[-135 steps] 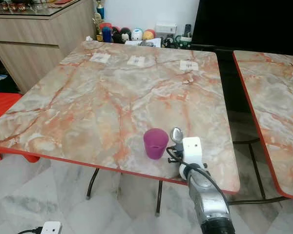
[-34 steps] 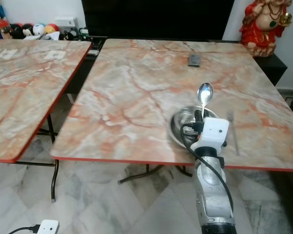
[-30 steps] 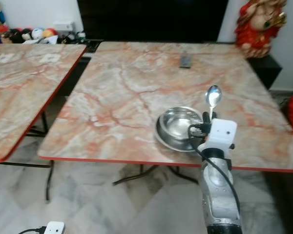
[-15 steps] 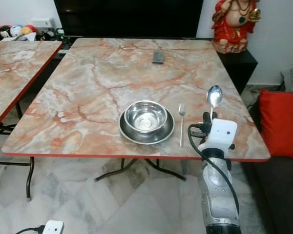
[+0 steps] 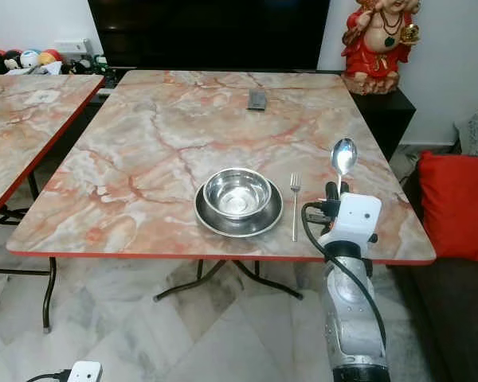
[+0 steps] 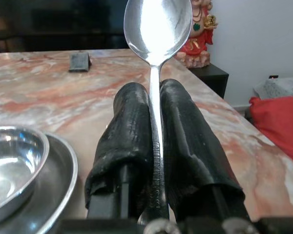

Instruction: Setting the table

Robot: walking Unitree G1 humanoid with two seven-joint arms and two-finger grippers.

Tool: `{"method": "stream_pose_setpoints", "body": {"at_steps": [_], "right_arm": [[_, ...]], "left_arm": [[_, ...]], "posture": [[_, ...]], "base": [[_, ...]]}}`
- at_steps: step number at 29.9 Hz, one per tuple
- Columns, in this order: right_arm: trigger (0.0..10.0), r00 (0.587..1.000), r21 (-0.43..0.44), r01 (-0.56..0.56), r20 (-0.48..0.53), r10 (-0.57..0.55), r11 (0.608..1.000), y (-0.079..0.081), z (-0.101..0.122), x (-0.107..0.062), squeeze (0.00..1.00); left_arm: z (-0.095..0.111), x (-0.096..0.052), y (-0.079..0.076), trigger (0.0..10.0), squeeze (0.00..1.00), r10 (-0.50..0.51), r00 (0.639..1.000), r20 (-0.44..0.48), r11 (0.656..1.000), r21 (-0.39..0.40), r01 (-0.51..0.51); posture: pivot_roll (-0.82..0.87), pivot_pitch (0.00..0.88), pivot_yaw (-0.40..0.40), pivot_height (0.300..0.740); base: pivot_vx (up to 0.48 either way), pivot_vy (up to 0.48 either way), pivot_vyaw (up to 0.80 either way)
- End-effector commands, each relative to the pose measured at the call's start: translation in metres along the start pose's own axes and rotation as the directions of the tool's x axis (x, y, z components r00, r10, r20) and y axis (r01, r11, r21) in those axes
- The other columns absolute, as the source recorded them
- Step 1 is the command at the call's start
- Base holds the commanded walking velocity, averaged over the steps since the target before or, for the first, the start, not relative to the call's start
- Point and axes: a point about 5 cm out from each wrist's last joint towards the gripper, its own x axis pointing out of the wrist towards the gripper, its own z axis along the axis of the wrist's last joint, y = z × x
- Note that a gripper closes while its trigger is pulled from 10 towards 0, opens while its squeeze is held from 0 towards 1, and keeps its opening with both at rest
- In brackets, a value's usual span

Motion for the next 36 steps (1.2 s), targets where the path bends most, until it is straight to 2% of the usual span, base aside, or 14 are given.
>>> {"method": "stream_pose_setpoints", "body": {"at_steps": [1, 26, 36], "right_arm": [[10.0, 1.0, 0.002, -0.002, 0.004, 0.002, 1.0, 0.002, 0.002, 0.003, 0.0], [10.0, 1.0, -0.014, 0.022, -0.022, -0.022, 1.0, -0.002, -0.002, 0.001, 0.0], [10.0, 0.996, -0.054, 0.064, -0.055, -0.067, 0.996, -0.012, -0.006, 0.0, 0.0]], "left_arm": [[-0.006, -0.002, 0.002, 10.0, 0.0, 0.007, 1.0, -0.018, 1.0, -0.009, -0.007], [-0.005, -0.002, 0.003, 10.0, 0.0, 0.007, 1.0, -0.015, 1.0, -0.008, -0.007], [-0.005, -0.001, 0.003, 10.0, 0.0, 0.006, 1.0, -0.019, 1.0, 0.0, -0.006]], "posture": [[-0.02, 0.095, 0.005, 0.74], [-0.02, 0.11, 0.006, 0.74], [-0.02, 0.117, 0.008, 0.74]], "base": [[0.251, 0.0, 0.0], [0.254, 0.0, 0.0], [0.0, 0.0, 0.0]]}}
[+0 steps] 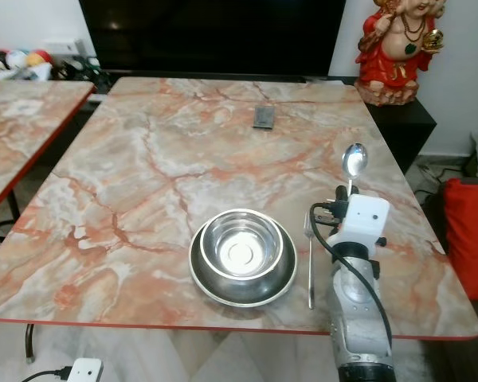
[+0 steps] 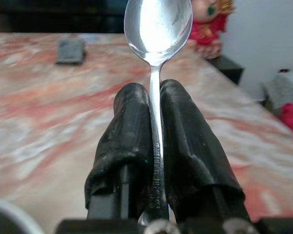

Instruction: Setting the table

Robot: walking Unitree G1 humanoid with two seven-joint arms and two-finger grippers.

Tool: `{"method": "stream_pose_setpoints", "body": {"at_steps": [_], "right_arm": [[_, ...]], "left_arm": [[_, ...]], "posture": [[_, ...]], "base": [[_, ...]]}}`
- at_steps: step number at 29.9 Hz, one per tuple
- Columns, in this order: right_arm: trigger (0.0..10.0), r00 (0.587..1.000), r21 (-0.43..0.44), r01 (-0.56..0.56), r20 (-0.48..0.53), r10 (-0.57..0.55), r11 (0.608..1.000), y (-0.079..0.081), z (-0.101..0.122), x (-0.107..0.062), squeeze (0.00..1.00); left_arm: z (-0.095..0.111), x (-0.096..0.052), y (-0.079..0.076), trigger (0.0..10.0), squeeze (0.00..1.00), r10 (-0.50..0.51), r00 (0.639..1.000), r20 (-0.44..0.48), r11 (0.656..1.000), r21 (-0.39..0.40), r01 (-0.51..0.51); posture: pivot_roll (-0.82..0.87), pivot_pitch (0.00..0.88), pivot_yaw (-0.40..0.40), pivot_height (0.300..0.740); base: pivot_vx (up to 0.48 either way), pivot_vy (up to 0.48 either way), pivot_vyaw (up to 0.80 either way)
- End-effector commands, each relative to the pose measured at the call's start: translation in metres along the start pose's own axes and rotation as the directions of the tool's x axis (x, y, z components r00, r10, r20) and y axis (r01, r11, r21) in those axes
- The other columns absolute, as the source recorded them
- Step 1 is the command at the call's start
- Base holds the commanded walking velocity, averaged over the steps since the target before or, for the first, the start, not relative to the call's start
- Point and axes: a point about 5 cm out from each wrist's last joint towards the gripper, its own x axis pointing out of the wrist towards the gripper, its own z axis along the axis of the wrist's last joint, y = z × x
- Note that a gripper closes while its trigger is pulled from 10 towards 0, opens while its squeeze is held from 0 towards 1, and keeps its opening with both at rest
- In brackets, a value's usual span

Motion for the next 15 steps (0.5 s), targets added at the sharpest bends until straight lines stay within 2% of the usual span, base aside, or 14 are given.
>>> {"method": "stream_pose_setpoints", "body": {"at_steps": [1, 9, 10, 12, 15], "right_arm": [[10.0, 0.999, -0.029, 0.035, -0.01, -0.036, 0.999, -0.01, 0.0, 0.0, 0.0], [10.0, 0.99, -0.113, 0.043, -0.133, -0.058, 0.993, -0.031, -0.016, -0.002, 0.0], [10.0, 0.982, -0.118, 0.042, -0.18, -0.063, 0.992, -0.035, -0.021, -0.003, 0.0], [10.0, 0.966, -0.103, -0.005, -0.259, -0.022, 0.995, -0.036, -0.03, -0.005, 0.0], [10.0, 0.952, -0.031, -0.035, -0.306, 0.024, 0.999, -0.032, -0.037, -0.007, 0.0]], "left_arm": [[-0.012, -0.003, 0.001, 10.0, 0.0, 0.004, 0.999, -0.041, 1.0, -0.006, -0.004], [-0.012, -0.003, 0.001, 10.0, 0.0, -0.002, 0.999, -0.04, 1.0, -0.007, 0.001], [-0.012, -0.003, 0.001, 10.0, 0.0, -0.002, 0.999, -0.041, 1.0, -0.006, 0.002], [-0.012, -0.003, 0.001, 10.0, 0.0, -0.004, 0.999, -0.042, 1.0, -0.003, 0.004], [-0.011, -0.003, 0.001, 10.0, 0.0, -0.008, 0.999, -0.043, 1.0, -0.002, 0.008]], "posture": [[-0.02, 0.117, 0.008, 0.74], [-0.02, 0.123, 0.011, 0.74], [-0.03, 0.123, 0.011, 0.74], [-0.03, 0.124, 0.012, 0.74], [-0.03, 0.125, 0.014, 0.74]], "base": [[0.0, 0.0, 0.0], [0.0, 0.0, 0.0], [0.0, 0.0, 0.0], [0.0, 0.0, 0.0], [0.0, 0.0, 0.0]]}}
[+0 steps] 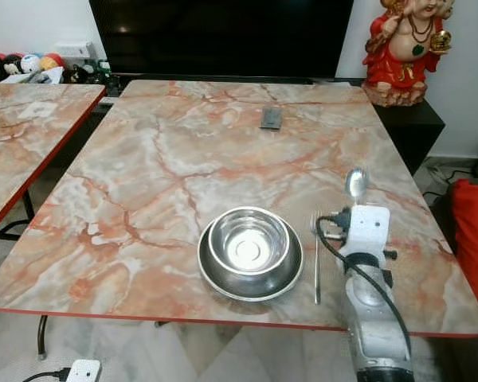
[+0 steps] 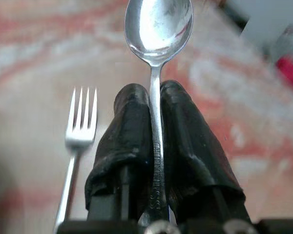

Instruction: Setting the table

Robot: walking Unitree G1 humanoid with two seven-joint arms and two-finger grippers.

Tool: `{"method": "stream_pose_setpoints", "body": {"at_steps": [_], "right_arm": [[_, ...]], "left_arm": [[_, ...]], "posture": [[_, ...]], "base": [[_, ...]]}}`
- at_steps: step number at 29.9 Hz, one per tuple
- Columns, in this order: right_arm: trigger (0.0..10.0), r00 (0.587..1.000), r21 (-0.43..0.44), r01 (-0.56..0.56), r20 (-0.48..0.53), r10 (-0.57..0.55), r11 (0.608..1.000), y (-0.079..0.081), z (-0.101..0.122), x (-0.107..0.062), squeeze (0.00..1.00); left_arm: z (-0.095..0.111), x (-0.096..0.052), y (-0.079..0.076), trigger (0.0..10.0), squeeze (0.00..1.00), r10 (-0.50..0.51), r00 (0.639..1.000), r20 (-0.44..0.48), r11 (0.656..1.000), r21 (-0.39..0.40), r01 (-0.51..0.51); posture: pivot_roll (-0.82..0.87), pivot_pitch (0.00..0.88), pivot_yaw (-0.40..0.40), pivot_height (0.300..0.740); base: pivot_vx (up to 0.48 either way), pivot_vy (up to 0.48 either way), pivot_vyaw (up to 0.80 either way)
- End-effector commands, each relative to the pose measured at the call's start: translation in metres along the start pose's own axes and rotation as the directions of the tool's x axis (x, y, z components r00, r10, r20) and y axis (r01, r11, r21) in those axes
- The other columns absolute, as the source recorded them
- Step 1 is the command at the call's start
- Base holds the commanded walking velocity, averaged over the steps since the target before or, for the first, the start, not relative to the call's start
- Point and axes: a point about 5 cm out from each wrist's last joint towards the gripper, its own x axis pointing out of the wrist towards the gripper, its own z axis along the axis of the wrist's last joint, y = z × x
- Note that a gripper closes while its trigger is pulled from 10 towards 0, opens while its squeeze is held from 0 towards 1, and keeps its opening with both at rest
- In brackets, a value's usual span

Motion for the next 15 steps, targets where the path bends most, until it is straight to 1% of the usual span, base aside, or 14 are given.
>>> {"method": "stream_pose_setpoints", "body": {"at_steps": [1, 5, 8, 12, 13, 15], "right_arm": [[10.0, 0.999, 0.029, -0.03, -0.037, 0.031, 0.999, 0.003, -0.005, 0.0, 0.0], [10.0, 0.998, 0.06, -0.041, -0.048, 0.044, 0.997, 0.006, -0.006, 0.0, 0.0], [10.0, 0.997, 0.057, -0.045, -0.063, 0.048, 0.997, 0.007, -0.007, 0.001, 0.0], [10.0, 0.994, 0.057, -0.041, -0.101, 0.046, 0.998, 0.006, -0.012, 0.001, 0.0], [10.0, 0.991, 0.074, -0.042, -0.125, 0.051, 0.996, 0.005, -0.015, 0.0, 0.0], [10.0, 0.99, 0.08, -0.043, -0.134, 0.053, 0.996, 0.004, -0.017, -0.001, 0.0]], "left_arm": [[-0.007, -0.002, 0.002, 10.0, 0.0, 0.001, 1.0, -0.031, 1.0, 0.0, -0.001], [-0.007, -0.002, 0.002, 10.0, 0.0, 0.002, 0.999, -0.032, 1.0, 0.0, -0.001], [-0.008, -0.002, 0.002, 10.0, 0.0, 0.002, 1.0, -0.031, 1.0, 0.0, -0.002], [-0.008, -0.002, 0.002, 10.0, 0.0, 0.002, 1.0, -0.031, 1.0, -0.001, -0.002], [-0.008, -0.002, 0.002, 10.0, 0.0, 0.001, 0.999, -0.032, 1.0, -0.001, -0.001], [-0.008, -0.002, 0.002, 10.0, 0.0, 0.001, 0.999, -0.032, 1.0, -0.001, -0.001]], "posture": [[-0.03, 0.124, 0.014, 0.74], [-0.02, 0.124, 0.015, 0.74], [-0.02, 0.124, 0.015, 0.74], [-0.02, 0.126, 0.015, 0.74], [-0.02, 0.125, 0.015, 0.74], [-0.02, 0.125, 0.015, 0.74]], "base": [[0.0, 0.0, 0.0], [0.0, 0.0, 0.0], [0.0, 0.0, 0.0], [0.0, 0.0, 0.0], [0.0, 0.0, 0.0], [0.0, 0.0, 0.0]]}}
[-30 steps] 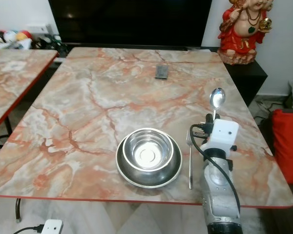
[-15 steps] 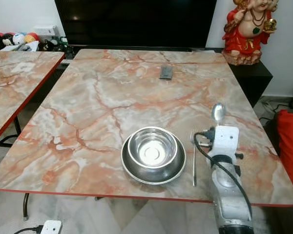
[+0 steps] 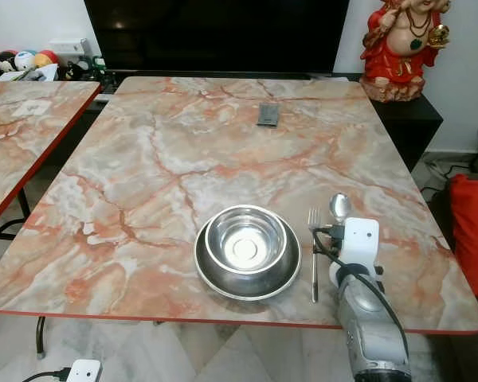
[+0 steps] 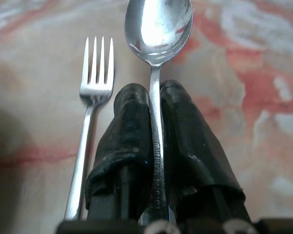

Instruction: Setting the table

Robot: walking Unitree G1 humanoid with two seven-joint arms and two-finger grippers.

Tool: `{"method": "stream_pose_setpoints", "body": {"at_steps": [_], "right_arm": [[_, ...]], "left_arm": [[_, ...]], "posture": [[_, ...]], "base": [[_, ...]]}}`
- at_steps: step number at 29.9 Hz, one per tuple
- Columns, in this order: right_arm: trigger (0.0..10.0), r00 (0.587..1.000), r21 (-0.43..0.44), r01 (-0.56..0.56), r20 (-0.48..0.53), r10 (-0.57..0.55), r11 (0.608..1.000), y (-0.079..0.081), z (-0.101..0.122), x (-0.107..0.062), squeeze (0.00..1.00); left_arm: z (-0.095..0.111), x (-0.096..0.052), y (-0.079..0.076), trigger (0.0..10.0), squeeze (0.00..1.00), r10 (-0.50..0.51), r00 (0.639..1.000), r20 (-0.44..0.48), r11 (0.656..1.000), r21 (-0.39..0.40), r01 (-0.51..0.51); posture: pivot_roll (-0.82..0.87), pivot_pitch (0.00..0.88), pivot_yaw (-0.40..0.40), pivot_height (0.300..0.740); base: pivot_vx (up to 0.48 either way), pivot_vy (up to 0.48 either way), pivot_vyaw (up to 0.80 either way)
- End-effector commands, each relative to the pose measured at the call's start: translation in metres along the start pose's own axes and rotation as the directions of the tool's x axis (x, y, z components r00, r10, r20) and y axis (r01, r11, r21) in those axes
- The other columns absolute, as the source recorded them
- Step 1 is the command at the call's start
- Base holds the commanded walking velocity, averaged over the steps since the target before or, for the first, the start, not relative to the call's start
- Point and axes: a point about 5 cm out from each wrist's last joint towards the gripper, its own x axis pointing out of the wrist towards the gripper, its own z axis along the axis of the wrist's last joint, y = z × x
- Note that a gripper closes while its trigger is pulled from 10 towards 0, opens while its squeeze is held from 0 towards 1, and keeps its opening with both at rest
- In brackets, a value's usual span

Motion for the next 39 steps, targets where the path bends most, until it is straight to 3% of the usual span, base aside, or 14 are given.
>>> {"method": "stream_pose_setpoints", "body": {"at_steps": [1, 39], "right_arm": [[10.0, 0.999, 0.025, 0.006, -0.035, -0.005, 1.0, -0.004, -0.006, -0.001, 0.0], [10.0, 0.995, 0.044, -0.019, -0.095, 0.023, 0.999, 0.005, -0.017, -0.007, 0.0]], "left_arm": [[-0.008, -0.002, 0.002, 10.0, 0.0, 0.001, 0.999, -0.033, 1.0, -0.001, -0.002], [-0.008, -0.002, 0.002, 10.0, 0.0, 0.0, 1.0, -0.031, 1.0, 0.001, 0.0]], "posture": [[-0.02, 0.125, 0.015, 0.74], [-0.02, 0.127, 0.017, 0.74]], "base": [[0.0, 0.0, 0.0], [0.0, 0.0, 0.0]]}}
